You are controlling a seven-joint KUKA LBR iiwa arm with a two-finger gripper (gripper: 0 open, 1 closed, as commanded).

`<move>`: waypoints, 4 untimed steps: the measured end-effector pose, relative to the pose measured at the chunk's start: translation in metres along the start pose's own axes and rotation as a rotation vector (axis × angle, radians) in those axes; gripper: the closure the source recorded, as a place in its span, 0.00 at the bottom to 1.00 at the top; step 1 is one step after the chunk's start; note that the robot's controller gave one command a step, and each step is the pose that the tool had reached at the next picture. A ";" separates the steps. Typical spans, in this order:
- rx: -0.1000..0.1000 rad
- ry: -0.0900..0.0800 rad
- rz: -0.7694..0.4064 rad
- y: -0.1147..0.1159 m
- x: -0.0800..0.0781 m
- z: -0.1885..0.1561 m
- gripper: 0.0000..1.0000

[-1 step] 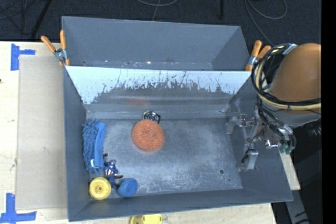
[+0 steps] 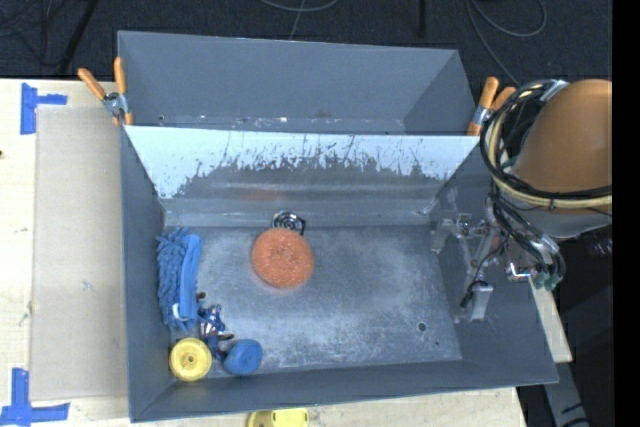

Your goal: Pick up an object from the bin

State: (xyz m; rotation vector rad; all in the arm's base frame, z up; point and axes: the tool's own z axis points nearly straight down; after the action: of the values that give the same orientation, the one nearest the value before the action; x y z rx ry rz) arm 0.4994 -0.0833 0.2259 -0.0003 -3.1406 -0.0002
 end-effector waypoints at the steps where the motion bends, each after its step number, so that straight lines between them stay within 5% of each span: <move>1: 0.003 -0.009 -0.044 0.022 -0.023 0.035 0.00; 2: 0.000 -0.004 0.010 0.061 -0.078 0.075 0.00; 3: -0.001 -0.007 0.035 0.074 -0.092 0.085 0.00; 4: -0.001 0.000 -0.069 0.077 -0.094 0.076 0.00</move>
Offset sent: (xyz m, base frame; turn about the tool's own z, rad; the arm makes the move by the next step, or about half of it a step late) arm 0.0856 0.0689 -0.0823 0.0147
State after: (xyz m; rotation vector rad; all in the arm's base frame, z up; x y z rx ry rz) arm 0.5934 -0.0063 0.1499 0.1079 -3.1387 -0.0024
